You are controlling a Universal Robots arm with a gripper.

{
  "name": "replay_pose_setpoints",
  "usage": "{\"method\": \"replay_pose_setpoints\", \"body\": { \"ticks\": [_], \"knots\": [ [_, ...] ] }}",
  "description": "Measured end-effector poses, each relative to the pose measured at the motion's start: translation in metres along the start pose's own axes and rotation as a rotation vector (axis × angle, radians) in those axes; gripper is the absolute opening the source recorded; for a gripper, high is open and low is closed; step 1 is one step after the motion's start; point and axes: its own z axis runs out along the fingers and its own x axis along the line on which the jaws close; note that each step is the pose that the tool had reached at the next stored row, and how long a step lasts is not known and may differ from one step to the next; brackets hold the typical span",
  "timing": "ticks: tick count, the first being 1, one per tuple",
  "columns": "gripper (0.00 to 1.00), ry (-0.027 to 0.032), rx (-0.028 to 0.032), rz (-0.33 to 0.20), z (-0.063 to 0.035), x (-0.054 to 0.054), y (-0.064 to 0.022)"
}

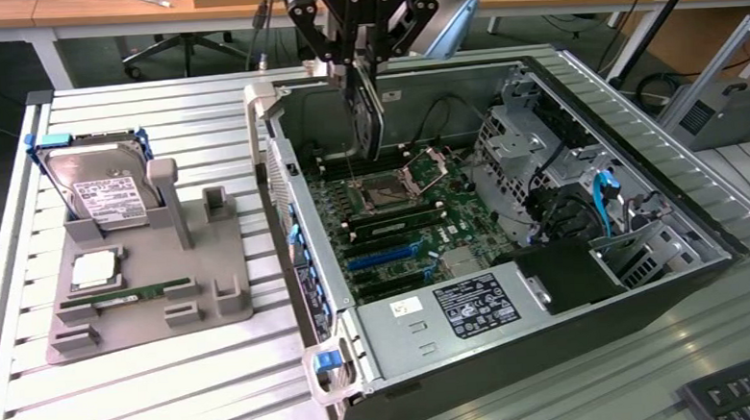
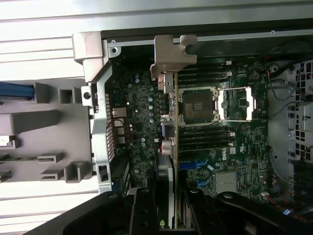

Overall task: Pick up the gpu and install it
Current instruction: 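Pick up the gpu and move the gpu toward the slot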

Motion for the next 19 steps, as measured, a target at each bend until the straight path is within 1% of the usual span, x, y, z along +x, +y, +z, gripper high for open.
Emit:
{"method": "replay_pose_setpoints", "body": {
  "ticks": [19],
  "knots": [
    [0.27,0.0,0.0,0.0,0.0003,-0.0095,0.0007]
  ]
}}
